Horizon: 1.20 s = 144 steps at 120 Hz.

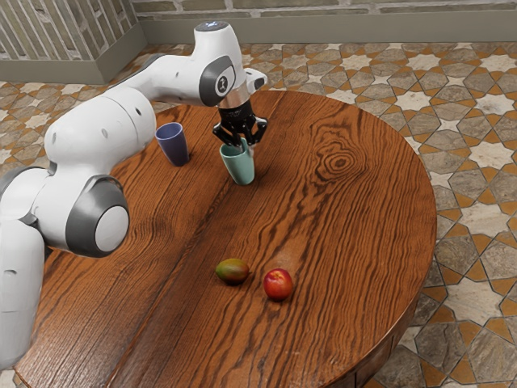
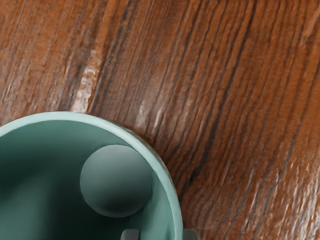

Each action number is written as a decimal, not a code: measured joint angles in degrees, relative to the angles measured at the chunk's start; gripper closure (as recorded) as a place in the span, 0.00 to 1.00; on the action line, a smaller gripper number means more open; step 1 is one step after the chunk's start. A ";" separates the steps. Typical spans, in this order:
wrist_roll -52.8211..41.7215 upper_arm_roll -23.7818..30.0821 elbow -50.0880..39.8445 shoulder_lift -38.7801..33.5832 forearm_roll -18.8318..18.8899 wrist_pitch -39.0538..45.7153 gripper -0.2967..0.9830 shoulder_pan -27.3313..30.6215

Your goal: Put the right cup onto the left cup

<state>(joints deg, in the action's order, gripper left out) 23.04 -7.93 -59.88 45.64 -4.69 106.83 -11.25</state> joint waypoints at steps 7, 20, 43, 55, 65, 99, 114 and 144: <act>0.45 0.05 -0.04 0.10 -0.02 0.03 0.80 0.00; 1.20 0.11 -0.11 0.63 -0.04 0.06 0.82 0.00; 2.33 0.21 -0.69 0.93 0.07 0.11 0.84 -0.08; 2.79 0.16 -0.84 1.22 0.12 0.15 0.84 -0.01; 3.14 0.13 -0.86 1.48 0.14 0.17 0.84 -0.01; 4.02 -0.29 -0.73 0.33 0.45 -0.95 0.84 0.00; 4.26 -1.56 -0.71 -3.73 1.33 -4.11 0.84 1.14; 4.38 -2.12 4.85 -5.51 3.85 -10.67 0.84 7.94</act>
<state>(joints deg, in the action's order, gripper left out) 27.43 -10.05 -55.03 40.14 -0.84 96.16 -3.31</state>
